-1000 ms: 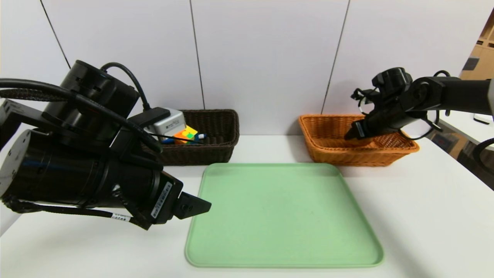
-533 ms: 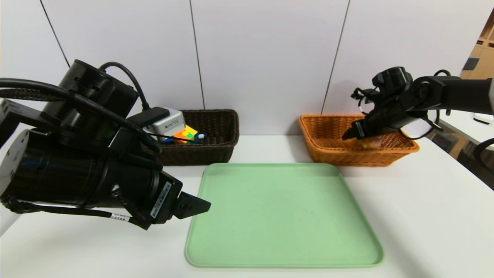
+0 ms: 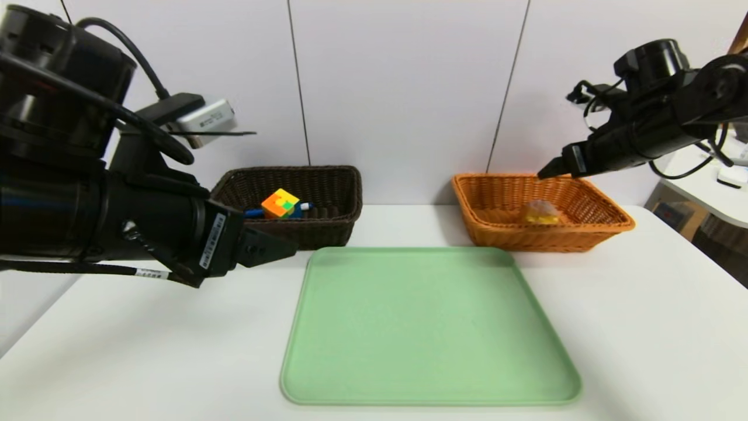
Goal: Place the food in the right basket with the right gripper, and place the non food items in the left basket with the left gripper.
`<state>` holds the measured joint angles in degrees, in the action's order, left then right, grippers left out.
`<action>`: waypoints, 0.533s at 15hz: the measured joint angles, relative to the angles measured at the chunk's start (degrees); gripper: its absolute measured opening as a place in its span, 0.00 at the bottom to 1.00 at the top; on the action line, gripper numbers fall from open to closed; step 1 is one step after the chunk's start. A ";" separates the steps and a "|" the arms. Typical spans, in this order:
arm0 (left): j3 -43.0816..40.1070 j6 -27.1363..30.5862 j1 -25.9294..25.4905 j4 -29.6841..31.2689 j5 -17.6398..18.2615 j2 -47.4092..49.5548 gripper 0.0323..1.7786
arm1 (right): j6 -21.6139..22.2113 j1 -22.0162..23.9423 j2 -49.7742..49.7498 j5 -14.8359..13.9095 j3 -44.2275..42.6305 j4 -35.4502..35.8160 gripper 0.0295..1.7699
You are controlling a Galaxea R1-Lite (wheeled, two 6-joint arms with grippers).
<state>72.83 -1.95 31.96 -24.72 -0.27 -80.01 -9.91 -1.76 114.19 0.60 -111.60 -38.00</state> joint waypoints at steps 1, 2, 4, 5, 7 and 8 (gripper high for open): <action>0.43 0.06 -0.52 -0.50 0.02 0.79 0.95 | 1.10 0.00 -2.21 1.08 0.09 -2.13 0.94; 0.68 0.27 -1.07 -1.18 0.00 1.69 0.95 | 2.23 -0.04 -4.68 2.32 0.28 -4.58 0.94; 0.95 1.22 -2.45 -2.43 -0.11 3.69 0.95 | 3.79 -0.15 -9.56 3.89 2.07 -8.22 0.95; 0.93 1.38 -3.08 -2.97 -0.15 4.75 0.95 | 4.02 -0.22 -12.42 4.11 4.39 -8.96 0.95; -0.20 1.40 -4.10 -3.89 -0.17 7.29 0.95 | 4.10 -0.44 -18.16 4.25 9.85 -9.33 0.95; -1.41 1.35 -4.44 -4.07 -0.24 8.70 0.95 | 4.05 -0.52 -21.47 4.24 13.13 -9.44 0.96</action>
<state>71.41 -0.60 27.53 -28.79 -0.51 -71.30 -5.86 -2.28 92.72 4.84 -98.48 -47.43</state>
